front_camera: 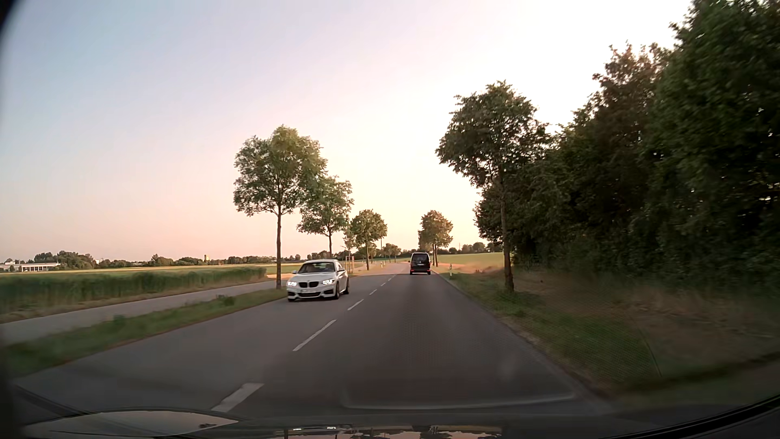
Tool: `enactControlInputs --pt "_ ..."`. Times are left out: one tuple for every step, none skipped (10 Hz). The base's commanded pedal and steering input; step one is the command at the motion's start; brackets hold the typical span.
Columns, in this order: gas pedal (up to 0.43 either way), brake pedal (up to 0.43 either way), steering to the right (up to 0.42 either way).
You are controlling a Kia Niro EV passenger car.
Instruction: Follow the waypoints while adhering to traffic rules and regulations
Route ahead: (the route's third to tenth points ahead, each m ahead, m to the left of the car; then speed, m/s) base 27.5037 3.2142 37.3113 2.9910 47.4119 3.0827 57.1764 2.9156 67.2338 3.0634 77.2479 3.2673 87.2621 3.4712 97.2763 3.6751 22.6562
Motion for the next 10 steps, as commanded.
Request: enactControlInputs --pt "0.28 0.018 0.0" --pt "0.287 0.018 0.0" --pt "0.287 0.018 0.0" --pt "0.287 0.018 0.0" --pt "0.287 0.018 0.0" --pt "0.287 0.018 0.0" --pt "0.287 0.018 0.0" --pt "0.287 0.012 0.0" --pt "0.311 0.018 0.001" --pt "0.311 0.018 0.002"
